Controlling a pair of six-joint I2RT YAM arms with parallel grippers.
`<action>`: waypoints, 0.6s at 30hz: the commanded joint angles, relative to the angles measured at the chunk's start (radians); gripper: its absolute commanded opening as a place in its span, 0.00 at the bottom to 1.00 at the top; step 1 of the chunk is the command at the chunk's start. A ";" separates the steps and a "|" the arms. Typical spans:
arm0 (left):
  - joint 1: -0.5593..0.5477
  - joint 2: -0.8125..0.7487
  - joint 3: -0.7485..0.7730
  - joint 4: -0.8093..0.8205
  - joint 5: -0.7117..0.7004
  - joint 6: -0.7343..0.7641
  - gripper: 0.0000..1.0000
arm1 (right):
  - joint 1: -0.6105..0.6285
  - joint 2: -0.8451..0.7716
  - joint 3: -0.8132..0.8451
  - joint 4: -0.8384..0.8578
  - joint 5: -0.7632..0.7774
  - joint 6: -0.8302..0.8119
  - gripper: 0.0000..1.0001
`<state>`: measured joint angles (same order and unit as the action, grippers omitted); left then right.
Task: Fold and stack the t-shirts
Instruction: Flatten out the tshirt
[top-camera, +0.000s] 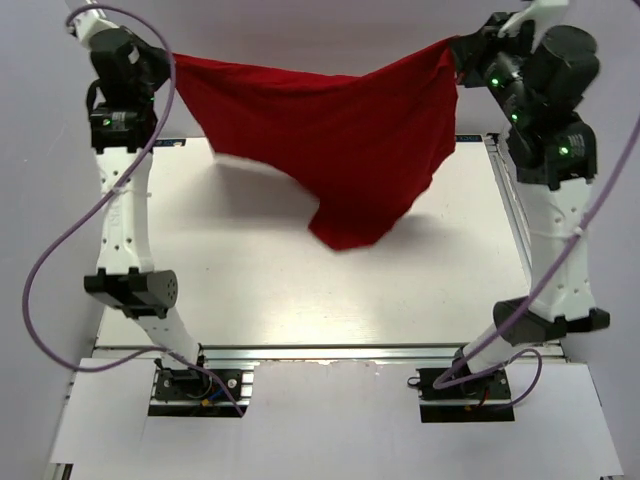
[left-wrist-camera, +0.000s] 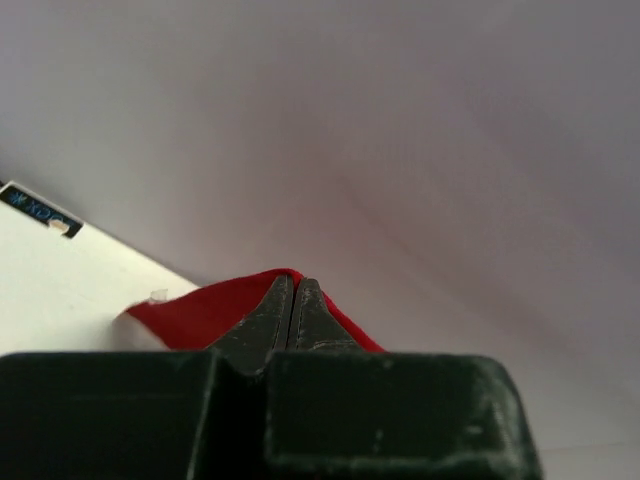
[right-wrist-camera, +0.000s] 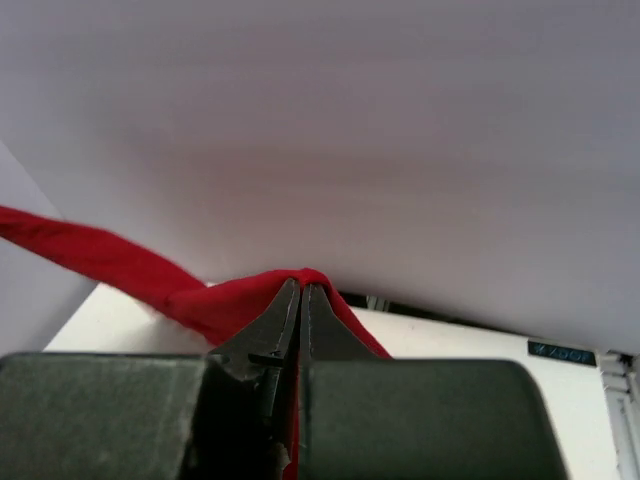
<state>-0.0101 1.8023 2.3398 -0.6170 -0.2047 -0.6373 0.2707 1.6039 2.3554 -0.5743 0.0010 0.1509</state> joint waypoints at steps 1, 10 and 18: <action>0.007 -0.171 -0.013 0.088 0.097 -0.024 0.00 | -0.001 -0.123 -0.004 0.143 0.036 -0.042 0.00; 0.007 -0.593 -0.750 0.074 0.060 0.015 0.00 | 0.001 -0.462 -0.656 0.116 0.065 -0.039 0.00; 0.006 -0.842 -1.195 0.019 -0.005 -0.030 0.00 | 0.001 -0.729 -0.933 -0.089 0.071 0.022 0.00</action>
<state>-0.0071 1.0183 1.2003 -0.5522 -0.1646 -0.6441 0.2707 0.9463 1.4231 -0.6216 0.0639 0.1360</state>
